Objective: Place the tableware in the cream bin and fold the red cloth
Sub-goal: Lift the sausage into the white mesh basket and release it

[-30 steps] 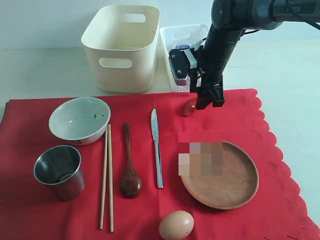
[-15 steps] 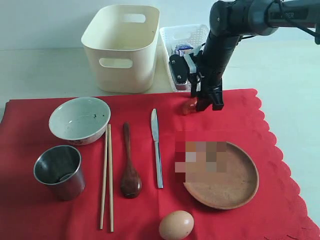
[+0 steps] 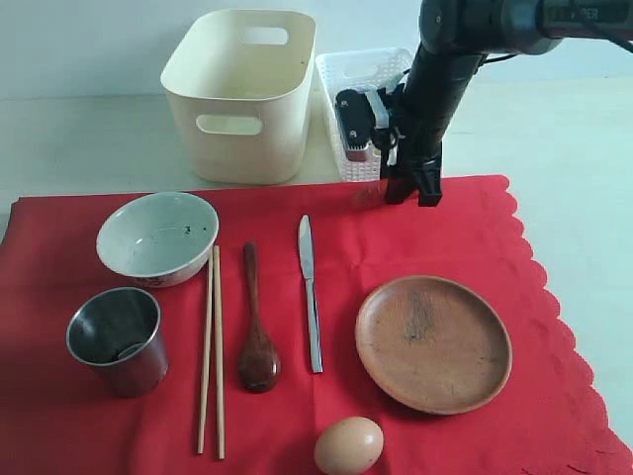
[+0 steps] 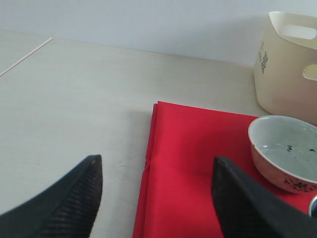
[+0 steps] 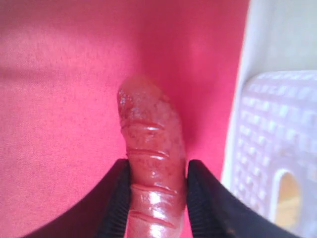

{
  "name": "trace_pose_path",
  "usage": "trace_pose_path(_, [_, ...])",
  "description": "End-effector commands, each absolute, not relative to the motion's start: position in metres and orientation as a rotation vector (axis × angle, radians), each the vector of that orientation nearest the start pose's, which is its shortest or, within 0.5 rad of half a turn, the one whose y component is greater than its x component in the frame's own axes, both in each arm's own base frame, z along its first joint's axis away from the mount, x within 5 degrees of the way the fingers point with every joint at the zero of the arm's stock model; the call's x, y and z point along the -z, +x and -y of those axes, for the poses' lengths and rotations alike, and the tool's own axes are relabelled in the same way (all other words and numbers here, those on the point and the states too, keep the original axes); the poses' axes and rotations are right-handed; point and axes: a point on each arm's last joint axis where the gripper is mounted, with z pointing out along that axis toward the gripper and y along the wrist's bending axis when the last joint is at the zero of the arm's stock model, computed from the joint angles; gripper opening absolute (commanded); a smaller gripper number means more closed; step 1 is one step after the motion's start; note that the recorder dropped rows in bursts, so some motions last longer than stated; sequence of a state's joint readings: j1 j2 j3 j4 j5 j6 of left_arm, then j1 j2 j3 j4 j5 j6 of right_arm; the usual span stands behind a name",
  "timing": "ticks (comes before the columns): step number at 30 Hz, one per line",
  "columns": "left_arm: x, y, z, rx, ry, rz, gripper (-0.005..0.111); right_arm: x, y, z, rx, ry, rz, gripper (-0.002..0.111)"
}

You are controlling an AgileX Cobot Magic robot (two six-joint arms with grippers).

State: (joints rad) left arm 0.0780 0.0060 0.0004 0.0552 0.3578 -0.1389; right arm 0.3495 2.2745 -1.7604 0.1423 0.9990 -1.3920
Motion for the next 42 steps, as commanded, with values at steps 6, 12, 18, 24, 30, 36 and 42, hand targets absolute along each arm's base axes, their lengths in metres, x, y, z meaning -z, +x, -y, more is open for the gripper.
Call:
trace_pose_path(6, [-0.182, 0.053, -0.006, -0.021, -0.158, -1.828, 0.062, -0.197, 0.418, -0.174, -0.155, -2.065, -1.950, 0.000])
trace_pose_path(12, [-0.182, 0.053, -0.006, -0.021, -0.158, -1.828, 0.062, -0.232, 0.410, -0.175, -0.176, -1.960, -1.945, 0.000])
trace_pose_path(18, [-0.182, 0.053, -0.006, -0.021, -0.158, -1.828, 0.062, -0.258, 0.406, -0.177, -0.175, -1.858, -1.898, 0.000])
trace_pose_path(24, [-0.182, 0.053, -0.006, -0.021, -0.158, -1.828, 0.062, -0.273, 0.421, -0.180, -0.157, -1.444, -2.000, 0.000])
trace_pose_path(30, [-0.182, 0.053, -0.006, -0.021, -0.158, -1.828, 0.062, -0.282, 0.438, -0.180, -0.101, -1.162, -1.965, 0.000])
trace_pose_path(36, [-0.182, 0.053, -0.006, -0.021, -0.158, -1.828, 0.062, -0.267, 0.450, -0.175, -0.104, -1.063, -2.005, 0.000])
trace_pose_path(42, [-0.182, 0.053, -0.006, -0.021, -0.158, -1.828, 0.062, -0.237, 0.466, -0.159, -0.150, -0.912, -2.135, 0.000])
